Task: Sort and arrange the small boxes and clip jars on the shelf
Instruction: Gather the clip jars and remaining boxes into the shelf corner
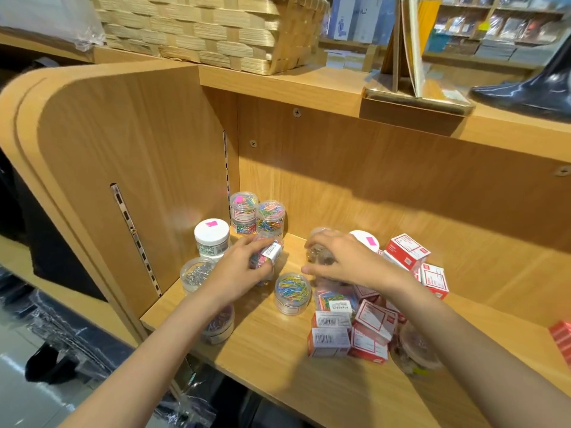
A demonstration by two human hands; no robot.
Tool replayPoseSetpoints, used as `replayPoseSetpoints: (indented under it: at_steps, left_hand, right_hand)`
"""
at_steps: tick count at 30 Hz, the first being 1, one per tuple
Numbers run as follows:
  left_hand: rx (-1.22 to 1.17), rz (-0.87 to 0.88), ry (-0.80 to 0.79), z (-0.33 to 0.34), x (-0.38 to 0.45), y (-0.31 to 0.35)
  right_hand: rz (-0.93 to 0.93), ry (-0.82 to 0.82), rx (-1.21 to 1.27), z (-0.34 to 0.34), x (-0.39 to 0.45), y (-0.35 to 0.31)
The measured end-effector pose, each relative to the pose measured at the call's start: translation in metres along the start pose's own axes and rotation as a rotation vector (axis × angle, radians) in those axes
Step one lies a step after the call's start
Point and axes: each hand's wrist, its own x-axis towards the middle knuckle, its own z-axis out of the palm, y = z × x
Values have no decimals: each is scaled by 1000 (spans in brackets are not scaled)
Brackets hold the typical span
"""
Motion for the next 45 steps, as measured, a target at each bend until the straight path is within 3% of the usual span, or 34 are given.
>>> replayPoseSetpoints:
  at_steps: [4, 9, 13, 16, 23, 28, 32, 35, 37, 42, 45]
  left_hand:
    - [28, 16, -9, -2, -2, 0]
    - [56, 0, -1, -2, -2, 2]
    - [50, -17, 16, 1, -5, 1]
    - [103, -18, 5, 3, -6, -2]
    - [151, -5, 13, 3, -4, -7]
    - [127, 35, 49, 4, -6, -8]
    - [-14, 142, 245, -15, -24, -2]
    - [46, 141, 327, -30, -49, -13]
    - [98, 76, 357, -36, -65, -28]
    - [185, -57, 336, -36, -90, -58]
    - [189, -92, 287, -36, -97, -65]
  right_hand:
    - [1, -90, -70, 23, -11, -18]
    - [-8, -55, -17, 36, -6, -22]
    - [180, 149, 272, 11, 9, -9]
    - [249, 266, 319, 2, 32, -5]
    - [160, 131, -235, 24, 71, 0]
    - [162, 149, -354, 29, 67, -1]
    - [149, 310, -126, 13, 41, -9]
    - [-23, 383, 66, 17, 15, -32]
    - [-140, 334, 158, 26, 6, -52]
    - [-250, -64, 220, 63, 4, -103]
    - [-240, -69, 218, 83, 8, -119]
